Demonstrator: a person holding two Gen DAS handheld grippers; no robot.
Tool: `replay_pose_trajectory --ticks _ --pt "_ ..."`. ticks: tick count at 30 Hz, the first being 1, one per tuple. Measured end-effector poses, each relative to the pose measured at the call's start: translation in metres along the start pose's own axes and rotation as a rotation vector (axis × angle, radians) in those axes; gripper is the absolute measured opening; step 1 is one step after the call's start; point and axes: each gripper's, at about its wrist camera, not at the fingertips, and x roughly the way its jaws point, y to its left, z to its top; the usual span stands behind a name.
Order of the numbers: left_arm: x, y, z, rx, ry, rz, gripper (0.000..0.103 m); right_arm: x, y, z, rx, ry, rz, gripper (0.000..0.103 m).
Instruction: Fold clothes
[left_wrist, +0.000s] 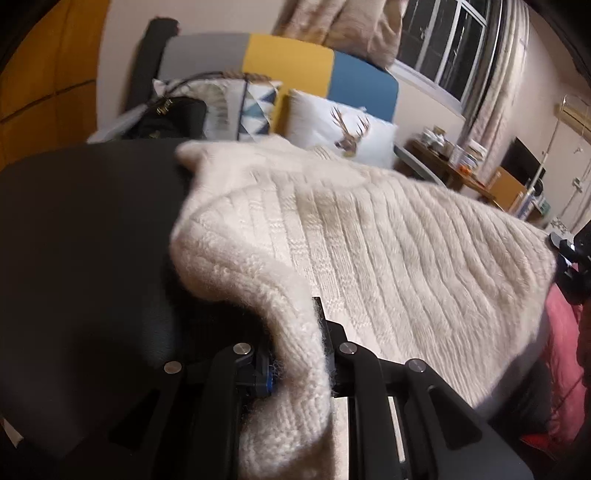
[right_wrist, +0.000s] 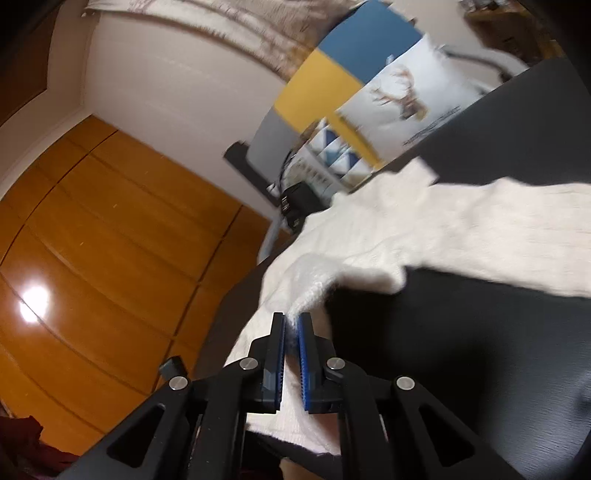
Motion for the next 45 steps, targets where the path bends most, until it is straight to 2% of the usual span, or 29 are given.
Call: replay_pose_trajectory --ticks 3,4,7,8,9,10,11,14,16,19,23,29,32,35,37,40,42,43,45 --pt "0.019 0.0 -0.014 0.0 0.074 0.039 0.015 -0.01 -0.026 -0.001 0.052 0.0 -0.093 0.002" --pt "0.022 0.001 -0.015 -0.006 0.076 0.044 0.016 -0.005 -0.039 -0.004 0.075 0.025 -0.156 0.002" --pt "0.023 0.001 -0.012 -0.001 0.069 0.047 0.016 0.008 -0.054 -0.014 0.036 0.082 -0.31 0.006" --pt "0.024 0.001 -0.012 0.006 0.073 0.05 0.017 0.01 -0.048 -0.017 0.011 0.081 -0.3 0.01" --pt "0.025 0.0 -0.011 0.014 0.075 0.054 0.017 0.013 -0.037 -0.018 -0.029 0.063 -0.285 0.016" --pt "0.025 -0.003 -0.011 0.025 0.077 0.059 0.017 0.014 -0.026 -0.02 -0.071 0.048 -0.272 0.028" --pt "0.025 -0.005 -0.012 0.035 0.078 0.063 0.017 0.02 -0.012 -0.021 -0.126 0.041 -0.266 0.028" --pt "0.021 -0.01 -0.02 0.061 0.078 0.063 0.017 0.063 0.025 -0.022 -0.37 0.107 -0.339 0.028" --pt "0.018 -0.014 -0.026 0.075 0.081 0.064 0.017 0.106 0.033 -0.027 -0.513 0.183 -0.472 0.028" --pt "0.014 -0.019 -0.031 0.1 0.089 0.062 0.018 0.157 0.018 -0.033 -0.597 0.31 -0.631 0.028" --pt "0.014 -0.023 -0.032 0.129 0.1 0.047 0.019 0.156 0.0 -0.041 -0.628 0.331 -0.698 0.028" --pt "0.017 -0.038 -0.033 0.203 0.116 0.013 0.019 0.098 -0.029 -0.048 -0.494 0.344 -0.705 0.029" --pt "0.02 -0.059 -0.037 0.302 0.119 0.01 0.02 0.081 -0.033 -0.051 -0.481 0.388 -0.723 0.029" --pt "0.021 -0.072 -0.04 0.359 0.122 -0.013 0.02 0.071 -0.035 -0.051 -0.497 0.427 -0.766 0.028" --pt "0.021 -0.079 -0.041 0.388 0.123 -0.027 0.02 0.063 -0.026 -0.044 -0.514 0.37 -0.759 0.028" --pt "0.02 -0.073 -0.039 0.359 0.123 -0.048 0.02 0.052 -0.012 -0.034 -0.537 0.284 -0.744 0.029" --pt "0.018 -0.068 -0.038 0.332 0.125 -0.068 0.021 0.055 0.004 -0.027 -0.536 0.2 -0.664 0.031" --pt "0.017 -0.066 -0.038 0.32 0.126 -0.078 0.021 0.058 0.012 -0.023 -0.535 0.162 -0.627 0.031" --pt "0.014 -0.062 -0.037 0.295 0.128 -0.097 0.022 0.087 0.019 -0.02 -0.549 0.163 -0.629 0.031"
